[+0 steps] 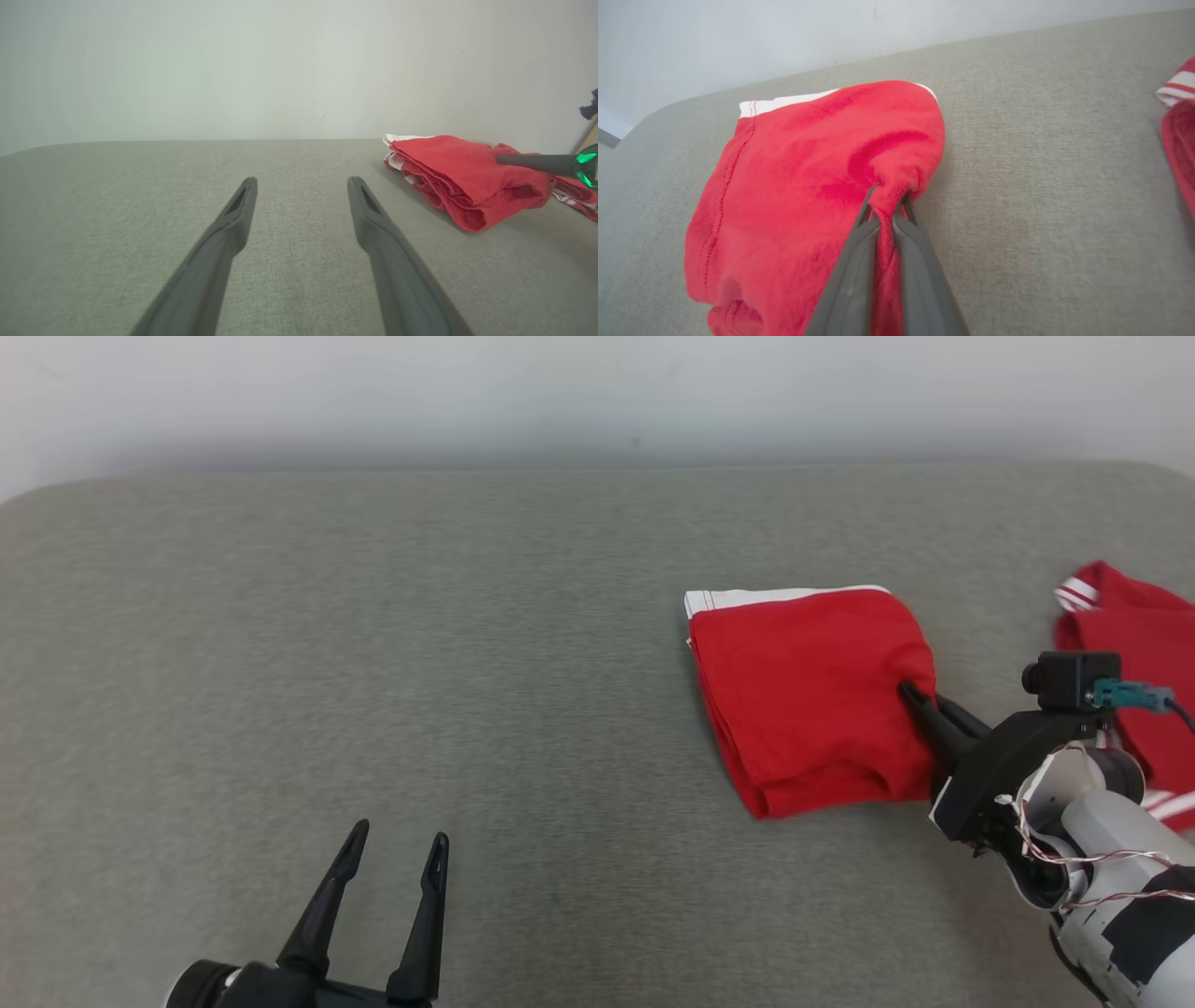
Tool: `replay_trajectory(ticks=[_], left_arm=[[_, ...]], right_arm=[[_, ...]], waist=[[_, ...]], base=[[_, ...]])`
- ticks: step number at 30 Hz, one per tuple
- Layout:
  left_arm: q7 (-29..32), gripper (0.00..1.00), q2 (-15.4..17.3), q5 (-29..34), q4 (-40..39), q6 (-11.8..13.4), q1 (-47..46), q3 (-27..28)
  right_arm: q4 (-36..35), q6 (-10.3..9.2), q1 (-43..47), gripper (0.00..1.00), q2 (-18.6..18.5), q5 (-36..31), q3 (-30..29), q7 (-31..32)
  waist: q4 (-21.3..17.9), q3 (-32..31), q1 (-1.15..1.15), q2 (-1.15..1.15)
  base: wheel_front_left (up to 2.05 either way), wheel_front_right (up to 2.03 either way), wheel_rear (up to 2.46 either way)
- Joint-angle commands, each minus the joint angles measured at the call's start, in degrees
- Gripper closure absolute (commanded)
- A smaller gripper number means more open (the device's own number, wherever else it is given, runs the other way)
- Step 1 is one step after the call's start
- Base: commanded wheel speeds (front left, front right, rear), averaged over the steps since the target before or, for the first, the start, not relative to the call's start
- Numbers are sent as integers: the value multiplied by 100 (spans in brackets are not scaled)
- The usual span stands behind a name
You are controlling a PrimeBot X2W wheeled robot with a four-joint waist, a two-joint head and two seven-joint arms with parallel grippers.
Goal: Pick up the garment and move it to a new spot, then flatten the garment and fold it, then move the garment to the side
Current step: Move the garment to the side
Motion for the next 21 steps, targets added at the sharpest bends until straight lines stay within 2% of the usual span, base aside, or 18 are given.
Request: replay_trajectory(ticks=[1, 13, 21], left_arm=[[-29, 0, 57, 67, -63, 4, -8, 36], [-20, 0, 452, 59, -334, 5, -59, -60], [-20, 0, 715, 4, -498, 5, -190, -129]], right_arm=[[-65, -16, -91, 100, -78, -76, 64, -48], [-308, -16, -172, 100, -408, -51, 185, -334], [162, -17, -481, 100, -486, -678, 65, -700]], waist=[[-554, 166, 0, -1], [-1668, 503, 0, -1], [-1903, 876, 0, -1]], base=[[0, 0, 0], [0, 0, 0], [0, 0, 0]])
